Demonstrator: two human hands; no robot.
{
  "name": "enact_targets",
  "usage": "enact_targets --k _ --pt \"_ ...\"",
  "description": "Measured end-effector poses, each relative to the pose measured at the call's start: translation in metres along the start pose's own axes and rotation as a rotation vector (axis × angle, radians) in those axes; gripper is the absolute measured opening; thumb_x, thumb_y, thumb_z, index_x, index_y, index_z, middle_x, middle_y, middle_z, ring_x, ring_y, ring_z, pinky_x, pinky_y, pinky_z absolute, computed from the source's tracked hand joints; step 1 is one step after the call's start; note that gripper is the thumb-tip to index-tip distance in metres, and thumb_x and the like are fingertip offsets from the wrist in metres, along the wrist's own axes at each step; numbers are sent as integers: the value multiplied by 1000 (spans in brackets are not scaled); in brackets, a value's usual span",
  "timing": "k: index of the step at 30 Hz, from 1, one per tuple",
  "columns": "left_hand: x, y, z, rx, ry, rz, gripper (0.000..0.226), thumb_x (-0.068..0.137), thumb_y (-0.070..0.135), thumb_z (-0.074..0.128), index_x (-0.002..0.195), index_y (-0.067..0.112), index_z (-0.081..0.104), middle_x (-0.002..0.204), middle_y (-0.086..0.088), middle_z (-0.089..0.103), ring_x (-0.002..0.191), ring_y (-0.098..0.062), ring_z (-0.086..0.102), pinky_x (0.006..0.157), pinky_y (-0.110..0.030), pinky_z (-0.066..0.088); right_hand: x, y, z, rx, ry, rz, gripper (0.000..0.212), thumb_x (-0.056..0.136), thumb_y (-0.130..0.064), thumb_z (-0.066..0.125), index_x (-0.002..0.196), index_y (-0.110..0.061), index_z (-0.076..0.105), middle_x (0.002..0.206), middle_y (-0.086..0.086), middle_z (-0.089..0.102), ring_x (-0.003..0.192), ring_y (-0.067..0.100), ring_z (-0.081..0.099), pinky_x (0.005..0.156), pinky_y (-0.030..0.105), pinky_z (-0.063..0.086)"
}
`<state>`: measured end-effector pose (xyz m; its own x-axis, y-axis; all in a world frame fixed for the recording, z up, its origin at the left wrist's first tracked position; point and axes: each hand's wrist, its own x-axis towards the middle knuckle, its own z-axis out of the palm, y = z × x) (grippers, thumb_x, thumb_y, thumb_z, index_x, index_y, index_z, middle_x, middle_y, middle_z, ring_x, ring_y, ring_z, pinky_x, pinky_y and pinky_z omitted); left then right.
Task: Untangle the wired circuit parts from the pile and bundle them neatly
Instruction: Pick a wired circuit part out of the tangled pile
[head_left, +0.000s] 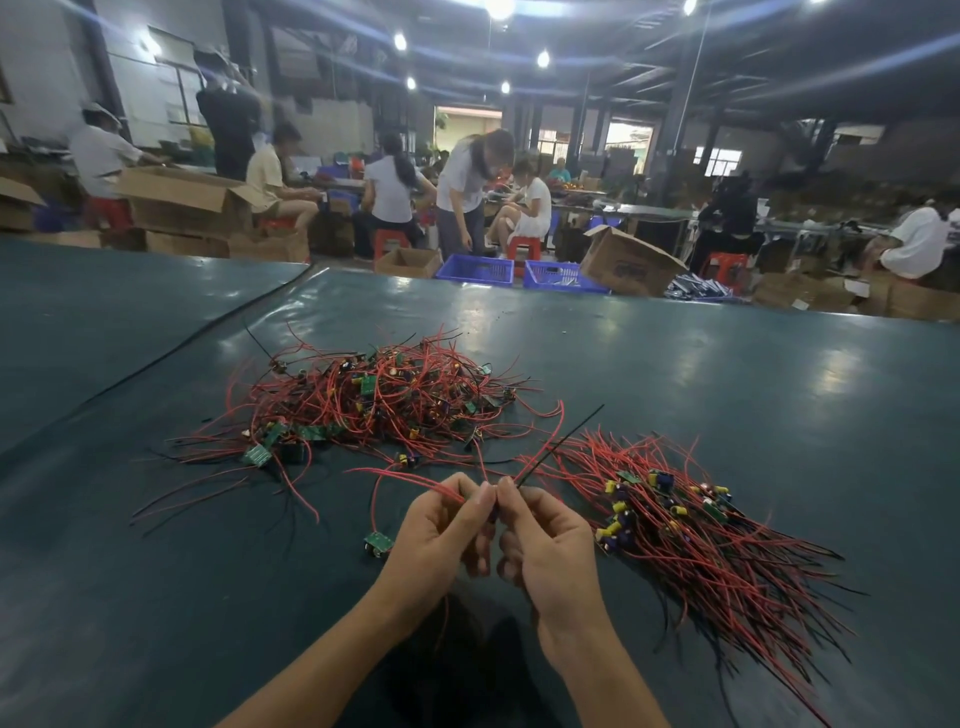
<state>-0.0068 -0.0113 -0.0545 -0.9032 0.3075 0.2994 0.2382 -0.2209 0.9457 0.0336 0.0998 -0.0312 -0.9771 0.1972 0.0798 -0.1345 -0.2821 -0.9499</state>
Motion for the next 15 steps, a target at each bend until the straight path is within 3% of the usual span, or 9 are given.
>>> enact_targets --k 4,8,10,15 --pt "-3 -1 -1 98 7 87 32 82 50 63 67 23 54 57 -4 53 52 -19 52 49 -26 44 -2 -1 -1 10 -60 26 19 81 -30 65 77 -11 68 50 -8 55 39 1 47 39 14 38" --pt "-1 -1 -5 119 -1 126 59 86 58 56 80 0 62 58 -9 54 52 -18 49 50 -27 42 -2 1 -2 -40 -117 16 18 82 -32 65 79 -16 70 54 -7 57 41 1 45 42 16 37" --pt "-1 -1 -5 115 -15 111 55 88 54 54 87 0 68 57 -4 59 51 -14 50 49 -23 42 -2 2 -3 -45 -131 5 19 78 -37 65 78 -18 70 51 -9 55 41 1 45 43 17 38" --pt "2 -1 -3 131 28 100 50 88 46 57 74 -1 68 53 -10 57 49 -17 53 49 -26 43 3 5 -3 -48 -15 3 20 83 -35 65 70 -23 75 53 -4 55 48 8 48 48 23 42"
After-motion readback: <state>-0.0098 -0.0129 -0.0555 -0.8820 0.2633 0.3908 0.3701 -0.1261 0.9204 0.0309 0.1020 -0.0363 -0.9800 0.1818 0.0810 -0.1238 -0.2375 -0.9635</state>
